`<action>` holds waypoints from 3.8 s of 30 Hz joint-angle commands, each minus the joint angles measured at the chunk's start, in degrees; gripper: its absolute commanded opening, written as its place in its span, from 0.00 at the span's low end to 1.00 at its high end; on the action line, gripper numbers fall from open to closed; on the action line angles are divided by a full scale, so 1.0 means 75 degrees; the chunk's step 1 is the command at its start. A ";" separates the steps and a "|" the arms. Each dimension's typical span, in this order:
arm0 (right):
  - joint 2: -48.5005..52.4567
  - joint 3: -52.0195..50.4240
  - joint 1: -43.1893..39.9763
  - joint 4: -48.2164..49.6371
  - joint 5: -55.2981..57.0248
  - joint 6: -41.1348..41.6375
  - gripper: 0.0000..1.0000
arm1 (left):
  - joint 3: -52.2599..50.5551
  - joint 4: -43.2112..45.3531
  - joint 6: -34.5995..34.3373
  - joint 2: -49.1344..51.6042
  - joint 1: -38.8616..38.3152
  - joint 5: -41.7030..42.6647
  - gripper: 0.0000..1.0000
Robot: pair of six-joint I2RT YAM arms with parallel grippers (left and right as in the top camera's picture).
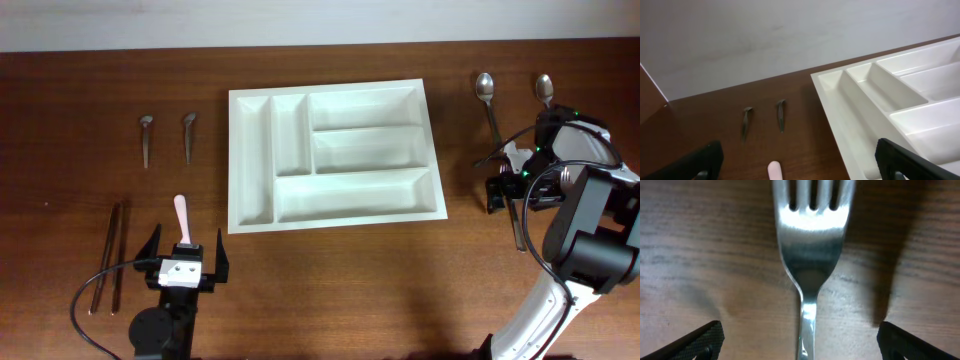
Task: Pack container
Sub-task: 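Move the right gripper over the left silver fork, then lower the right gripper and close it on the fork handle, then lift the fork and carry it over the tray's top compartment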
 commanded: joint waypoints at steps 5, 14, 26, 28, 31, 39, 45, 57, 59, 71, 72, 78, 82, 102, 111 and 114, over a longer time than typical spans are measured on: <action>0.0117 -0.0047 -0.0009 0.0434 0.0058 0.0117 0.99 | -0.0061 0.0000 -0.0017 -0.0064 0.0026 -0.0055 0.99; 0.0117 -0.0318 -0.0009 0.0901 0.0061 0.0117 0.99 | -0.0061 0.0000 -0.0017 -0.0064 0.0026 -0.0052 0.99; 0.0117 -0.1428 -0.0009 0.1513 0.0061 0.0114 0.99 | -0.0061 -0.0003 -0.0017 -0.0064 0.0026 -0.0055 0.99; 0.0117 -0.1632 -0.0009 0.1696 0.0061 0.0114 0.99 | -0.0061 -0.0003 -0.0017 -0.0064 0.0023 -0.0055 0.99; 0.0117 -0.1891 -0.0009 0.1883 0.0061 0.0117 0.99 | -0.0061 0.0000 -0.0017 -0.0064 0.0026 -0.0052 0.99; 0.0117 -0.2145 -0.0009 0.2031 0.0064 0.0114 0.64 | -0.0061 0.0000 -0.0017 -0.0064 0.0023 -0.0055 0.99; 0.0117 -0.2145 -0.0009 0.2034 0.0067 0.0114 0.47 | -0.0061 -0.0003 -0.0017 -0.0064 0.0023 -0.0055 0.99; 0.0117 -0.2145 -0.0009 0.2116 0.0067 0.0114 0.33 | -0.0061 -0.0003 -0.0017 -0.0064 0.0026 -0.0052 0.99; 0.0117 -0.2145 -0.0009 0.2116 0.0067 0.0114 0.32 | -0.0061 -0.0003 -0.0017 -0.0064 0.0026 -0.0052 0.99; 0.0117 -0.2145 -0.0009 0.2151 0.0216 0.0114 0.16 | -0.0061 -0.0003 -0.0017 -0.0064 0.0023 -0.0052 0.99; 0.0117 -0.2145 -0.0009 0.2157 0.0216 0.0117 0.14 | -0.0061 -0.0003 -0.0017 -0.0064 0.0026 -0.0055 0.99; 0.0117 -0.2142 -0.0009 0.2180 0.0216 0.0117 0.04 | -0.0061 -0.0003 -0.0017 -0.0064 0.0026 -0.0052 0.99; 0.0117 -0.2119 -0.0009 0.2177 0.0216 0.0117 0.04 | -0.0061 0.0000 -0.0017 -0.0064 0.0023 -0.0052 0.99; 0.0117 0.3316 0.0114 -0.1411 -0.1845 0.4007 0.04 | -0.0061 0.0000 -0.0017 -0.0064 0.0026 -0.0055 0.99; 0.0117 0.4782 0.1064 -0.1291 -0.2804 0.6114 0.04 | -0.0061 0.0000 -0.0017 -0.0064 0.0023 -0.0052 0.99; 0.0117 0.4779 0.1661 -0.0828 -0.2804 0.7227 0.04 | -0.0061 -0.0003 -0.0017 -0.0064 0.0023 -0.0052 0.99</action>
